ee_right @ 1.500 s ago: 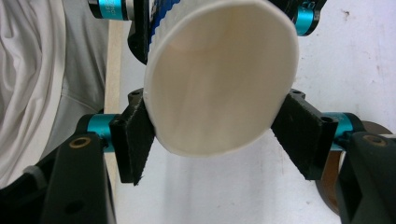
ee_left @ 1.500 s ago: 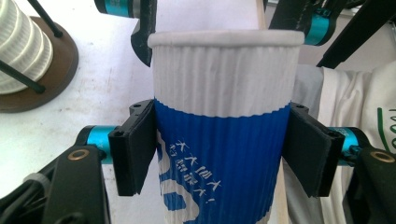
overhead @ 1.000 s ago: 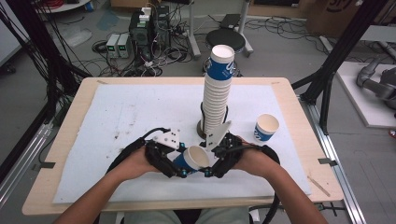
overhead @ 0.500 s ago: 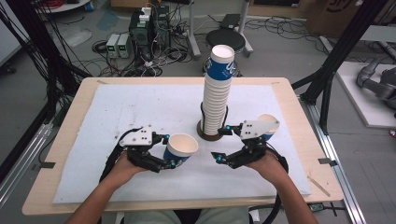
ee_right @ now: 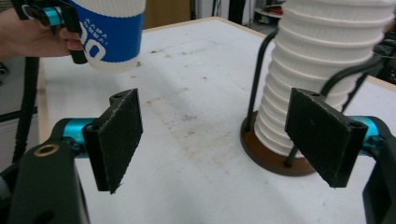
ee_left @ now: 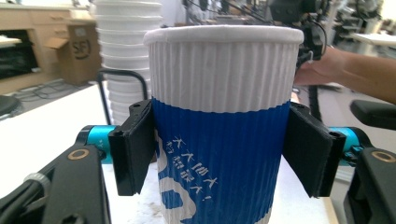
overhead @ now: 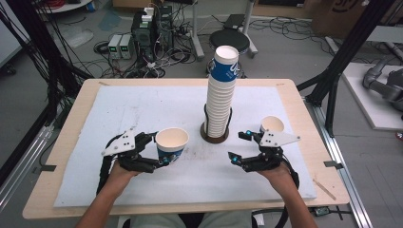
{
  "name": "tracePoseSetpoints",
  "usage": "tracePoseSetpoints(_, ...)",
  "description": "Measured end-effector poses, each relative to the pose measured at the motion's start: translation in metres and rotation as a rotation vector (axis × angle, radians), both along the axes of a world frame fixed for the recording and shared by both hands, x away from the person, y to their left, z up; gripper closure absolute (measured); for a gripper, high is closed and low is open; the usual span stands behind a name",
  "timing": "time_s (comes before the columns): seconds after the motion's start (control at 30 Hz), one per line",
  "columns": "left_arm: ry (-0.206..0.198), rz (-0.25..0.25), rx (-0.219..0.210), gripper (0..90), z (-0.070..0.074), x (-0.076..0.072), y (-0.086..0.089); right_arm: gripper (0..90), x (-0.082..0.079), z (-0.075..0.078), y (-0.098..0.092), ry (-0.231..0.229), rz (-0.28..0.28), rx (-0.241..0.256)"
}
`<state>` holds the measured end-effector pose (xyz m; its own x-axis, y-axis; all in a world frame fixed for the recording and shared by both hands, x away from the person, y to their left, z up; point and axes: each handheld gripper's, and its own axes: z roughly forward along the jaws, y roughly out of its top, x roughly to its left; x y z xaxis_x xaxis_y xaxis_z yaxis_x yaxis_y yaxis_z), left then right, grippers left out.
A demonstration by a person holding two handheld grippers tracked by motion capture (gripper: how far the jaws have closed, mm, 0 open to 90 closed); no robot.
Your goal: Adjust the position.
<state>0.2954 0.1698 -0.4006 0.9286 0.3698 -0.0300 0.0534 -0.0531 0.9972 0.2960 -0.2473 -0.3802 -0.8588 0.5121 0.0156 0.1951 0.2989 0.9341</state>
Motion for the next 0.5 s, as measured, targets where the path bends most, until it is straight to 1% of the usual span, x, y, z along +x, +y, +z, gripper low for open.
tracePoseSetpoints(0.07,-0.004,0.015,-0.009,30.5,-0.002,-0.001,0.003,19.7,-0.001,0.0,-0.002,0.001,-0.01,-0.003)
tracePoseSetpoints(0.1,-0.011,0.017,-0.008,30.5,-0.003,-0.001,0.005,19.7,-0.001,0.0,-0.002,-0.01,-0.014,-0.009)
tracePoseSetpoints(0.2,-0.017,0.025,-0.004,30.5,-0.006,0.001,0.008,19.7,-0.001,-0.001,-0.004,-0.012,-0.028,-0.024)
tracePoseSetpoints(0.27,-0.021,0.027,0.0,30.5,-0.007,0.0,0.009,19.7,0.0,-0.002,-0.005,-0.005,-0.034,-0.023)
tracePoseSetpoints(0.37,-0.026,0.035,-0.013,30.4,-0.006,-0.001,0.01,19.7,0.002,-0.003,-0.005,-0.01,-0.034,-0.026)
tracePoseSetpoints(0.4,-0.029,0.041,-0.023,30.5,-0.005,-0.003,0.011,19.7,0.0,-0.004,-0.005,-0.001,-0.035,-0.027)
tracePoseSetpoints(0.5,-0.04,0.045,-0.036,30.4,-0.005,-0.004,0.014,19.7,-0.001,-0.003,-0.005,-0.007,-0.028,-0.032)
